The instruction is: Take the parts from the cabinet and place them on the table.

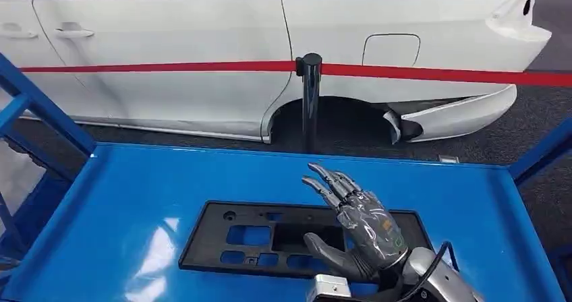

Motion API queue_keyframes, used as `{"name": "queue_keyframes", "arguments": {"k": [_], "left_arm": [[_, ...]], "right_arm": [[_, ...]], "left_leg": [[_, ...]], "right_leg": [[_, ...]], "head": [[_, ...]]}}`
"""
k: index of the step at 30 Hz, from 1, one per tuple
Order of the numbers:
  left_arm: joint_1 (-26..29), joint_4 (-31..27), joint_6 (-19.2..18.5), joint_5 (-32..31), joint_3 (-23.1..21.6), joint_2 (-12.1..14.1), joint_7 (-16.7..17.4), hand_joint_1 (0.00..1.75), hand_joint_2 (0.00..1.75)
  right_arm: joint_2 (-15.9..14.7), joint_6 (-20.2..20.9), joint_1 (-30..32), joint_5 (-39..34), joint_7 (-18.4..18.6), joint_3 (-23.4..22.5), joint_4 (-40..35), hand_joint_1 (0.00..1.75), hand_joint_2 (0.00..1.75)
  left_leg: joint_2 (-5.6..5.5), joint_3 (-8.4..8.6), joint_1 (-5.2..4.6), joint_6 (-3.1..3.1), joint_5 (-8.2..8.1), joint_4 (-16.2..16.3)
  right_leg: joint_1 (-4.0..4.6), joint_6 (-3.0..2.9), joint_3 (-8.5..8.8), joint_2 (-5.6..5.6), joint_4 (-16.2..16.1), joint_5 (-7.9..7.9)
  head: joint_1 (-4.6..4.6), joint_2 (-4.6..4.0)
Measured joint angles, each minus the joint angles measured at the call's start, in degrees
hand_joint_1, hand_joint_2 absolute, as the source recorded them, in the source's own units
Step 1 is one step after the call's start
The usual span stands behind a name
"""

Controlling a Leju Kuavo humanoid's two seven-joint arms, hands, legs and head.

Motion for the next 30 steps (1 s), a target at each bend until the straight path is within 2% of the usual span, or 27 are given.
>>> {"name": "queue_keyframes", "arguments": {"k": [1,2,3,5,6,7,8,10,11,12,13,15,16,17,18,19,20,21,22,23,24,26,28,29,30], "left_arm": [[0.0,0.0,0.0,0.0,0.0,0.0,0.0,0.0,0.0],[0.0,0.0,0.0,0.0,0.0,0.0,0.0,0.0,0.0],[0.0,0.0,0.0,0.0,0.0,0.0,0.0,0.0,0.0],[-0.1,0.0,0.0,0.1,0.0,0.0,0.0,0.0,0.0],[-0.1,0.0,0.0,0.0,0.0,0.0,0.0,0.0,0.0],[-0.1,0.0,0.0,0.1,0.0,0.0,0.1,0.0,0.0],[-0.1,0.0,0.0,0.1,0.0,0.0,0.1,0.0,0.0],[0.2,0.0,0.0,0.1,0.0,0.0,0.1,0.0,0.0],[0.2,0.0,0.0,0.1,0.0,-0.1,0.1,0.0,0.0],[0.1,0.0,0.0,0.1,0.0,-0.2,0.1,0.0,0.0],[0.0,0.0,0.0,0.1,0.0,-0.2,0.1,0.0,0.0],[0.1,0.0,0.0,0.1,0.0,-0.3,0.0,0.0,0.0],[0.1,0.0,0.0,0.1,0.0,-0.3,0.0,0.0,0.0],[0.1,0.0,0.0,0.1,0.0,-0.3,-0.1,0.0,0.0],[0.1,0.0,0.0,0.0,0.0,-0.3,-0.1,0.0,0.0],[0.1,0.0,0.0,0.0,0.0,-0.3,-0.2,0.0,0.0],[0.1,0.0,0.0,0.0,0.0,-0.3,-0.2,0.0,0.0],[0.1,0.0,0.0,-0.1,0.0,-0.3,-0.2,0.0,0.0],[0.0,0.0,0.0,-0.1,0.0,-0.2,-0.2,0.0,0.0],[0.0,0.0,0.0,-0.1,0.0,-0.2,-0.1,0.0,0.0],[-0.1,0.0,0.0,0.0,0.0,-0.2,-0.1,0.0,0.0],[0.0,0.0,0.0,0.1,0.0,-0.2,0.2,0.0,0.0],[0.0,0.0,0.0,0.1,0.0,-0.2,0.2,0.0,0.0],[-0.1,0.0,0.1,0.1,0.0,-0.2,0.2,0.0,0.0],[-0.1,0.0,0.5,0.2,0.0,-0.2,0.2,0.0,0.0]], "right_arm": [[0.0,-0.1,0.0,0.0,0.1,0.0,0.0,0.0,0.0],[0.0,-0.1,0.0,0.0,0.1,0.2,0.0,0.0,0.0],[0.0,-0.1,0.0,0.1,0.1,0.3,0.0,0.0,0.0],[-0.1,-0.2,0.0,0.1,0.3,0.4,0.0,0.0,0.0],[-0.1,-0.2,0.0,0.1,0.3,0.4,0.0,0.0,0.0],[-0.1,-0.3,0.0,0.1,0.3,0.4,0.0,0.0,0.0],[-0.2,-0.3,-0.1,0.2,0.3,0.4,0.0,0.0,0.0],[-0.2,-0.3,-0.1,0.2,0.4,0.4,0.0,0.0,0.0],[-0.4,-0.3,-0.1,0.2,0.4,0.4,0.0,0.0,0.0],[-0.6,-0.4,-0.1,0.3,0.4,0.4,0.0,0.0,0.0],[-0.5,-0.4,-0.1,0.3,0.4,0.4,0.0,0.0,0.0],[-0.7,-0.4,-0.1,0.4,0.5,0.4,0.0,0.0,0.0],[-0.8,-0.5,0.0,0.5,0.5,0.4,0.0,0.0,0.0],[-0.8,-0.5,0.0,0.5,0.5,0.5,0.0,0.0,0.0],[-0.9,-0.5,0.0,0.5,0.5,0.6,0.0,0.0,0.0],[-1.0,-0.5,0.0,0.5,0.5,0.6,0.0,0.0,0.0],[-1.0,-0.5,0.0,0.5,0.5,0.7,0.0,0.0,0.0],[-1.0,-0.5,0.0,0.6,0.5,0.7,0.0,0.0,0.0],[-1.0,-0.5,-0.1,0.6,0.5,0.7,0.0,0.0,0.0],[-1.0,-0.5,-0.1,0.6,0.5,0.7,0.0,0.0,0.0],[-1.0,-0.6,-0.1,0.6,0.5,0.7,0.0,0.0,0.0],[-1.0,-0.6,-0.1,0.6,0.5,0.8,0.0,0.0,0.0],[-1.0,-0.7,-0.1,0.6,0.5,0.8,0.0,0.0,0.0],[-1.0,-0.7,-0.1,0.6,0.5,0.8,0.0,0.0,0.0],[-1.0,-0.7,-0.1,0.6,0.5,0.8,0.0,0.0,0.0]], "left_leg": [[0.0,-1.09,0.0,-0.06,-1.01,3.1],[-0.01,-0.84,-0.01,-0.02,-0.63,3.3],[-0.01,0.94,-0.02,0.14,0.9,0.4],[-0.01,7.58,-0.15,0.94,5.38,-11.0],[-0.01,10.49,-0.38,1.57,6.49,-15.9],[0.04,10.76,-0.64,1.58,6.33,-17.2],[0.02,10.31,-0.71,1.62,6.66,-17.0],[0.0,9.89,-0.98,2.15,7.16,-16.8],[0.03,9.63,-0.61,2.58,8.13,-17.6],[0.24,9.38,-0.31,2.71,8.82,-17.8],[0.22,8.71,-0.26,3.18,9.12,-17.9],[0.22,7.51,-0.27,3.38,9.87,-17.9],[0.23,6.99,-0.27,3.32,10.25,-17.8],[0.26,6.55,-0.27,3.19,10.59,-17.8],[0.27,6.18,-0.23,3.03,10.87,-17.8],[0.27,5.94,-0.13,2.79,11.08,-17.7],[0.26,5.87,0.05,2.56,11.23,-17.6],[0.26,5.75,0.1,2.33,11.27,-17.2],[0.22,5.35,-0.22,1.96,11.42,-16.9],[0.18,5.4,-0.29,1.71,11.6,-16.8],[0.14,5.21,-0.33,1.58,11.66,-16.5],[0.02,4.85,-0.22,1.01,12.0,-16.3],[0.0,4.5,-0.17,0.77,11.64,-15.8],[0.11,3.39,-0.03,0.46,9.32,-13.5],[0.13,1.41,0.01,0.13,6.08,-8.5]], "right_leg": [[0.04,-0.02,-0.37,0.0,0.0,0.26],[0.09,-0.01,-0.69,0.0,0.0,0.54],[0.15,0.01,-0.93,0.01,0.0,0.78],[0.31,0.22,-1.17,0.04,0.0,1.26],[0.3,0.37,-1.18,0.02,0.0,1.52],[0.7,0.65,-1.39,0.01,0.2,1.69],[0.49,1.1,-1.53,-0.06,0.1,2.02],[0.29,1.78,-1.61,-0.11,-0.2,2.69],[0.59,2.31,-1.77,-0.02,-0.3,3.07],[0.16,2.37,-2.45,0.17,0.7,1.41],[0.4,2.48,-3.59,0.13,3.4,-1.57],[0.23,2.91,-6.6,0.1,12.8,-7.67],[0.22,3.15,-7.64,0.1,16.9,-9.12],[0.16,3.3,-7.61,0.09,18.6,-8.65],[0.05,3.43,-6.32,0.07,17.5,-7.18],[-0.1,3.59,-3.46,0.06,13.7,-5.19],[-0.28,3.72,0.58,-0.01,7.5,-3.34],[-0.56,4.03,4.65,-0.08,1.2,-2.7],[-0.11,3.86,6.2,0.2,-1.5,-3.99],[-0.15,2.9,5.63,0.45,-0.8,-3.44],[-0.24,2.59,5.55,0.42,-1.1,-3.91],[-0.15,1.94,5.05,0.29,-0.8,-3.59],[-0.28,1.43,4.79,0.13,-0.8,-3.27],[-0.25,1.04,4.41,0.09,-0.8,-3.02],[-0.19,0.65,4.0,0.04,-0.8,-2.76]], "head": [[-0.04,0.0],[-0.02,0.0],[-0.02,0.0],[-0.04,0.0],[-0.09,0.0],[-0.09,0.0],[-0.07,0.0],[-0.04,0.0],[-0.06,0.0],[-0.2,0.0],[0.11,0.0],[0.15,0.0],[0.18,0.0],[0.15,0.0],[0.2,0.0],[0.17,0.0],[0.2,0.0],[0.2,0.0],[0.29,0.0],[0.13,0.0],[0.13,0.0],[0.04,0.0],[0.07,0.0],[0.02,0.0],[0.02,0.0]]}}
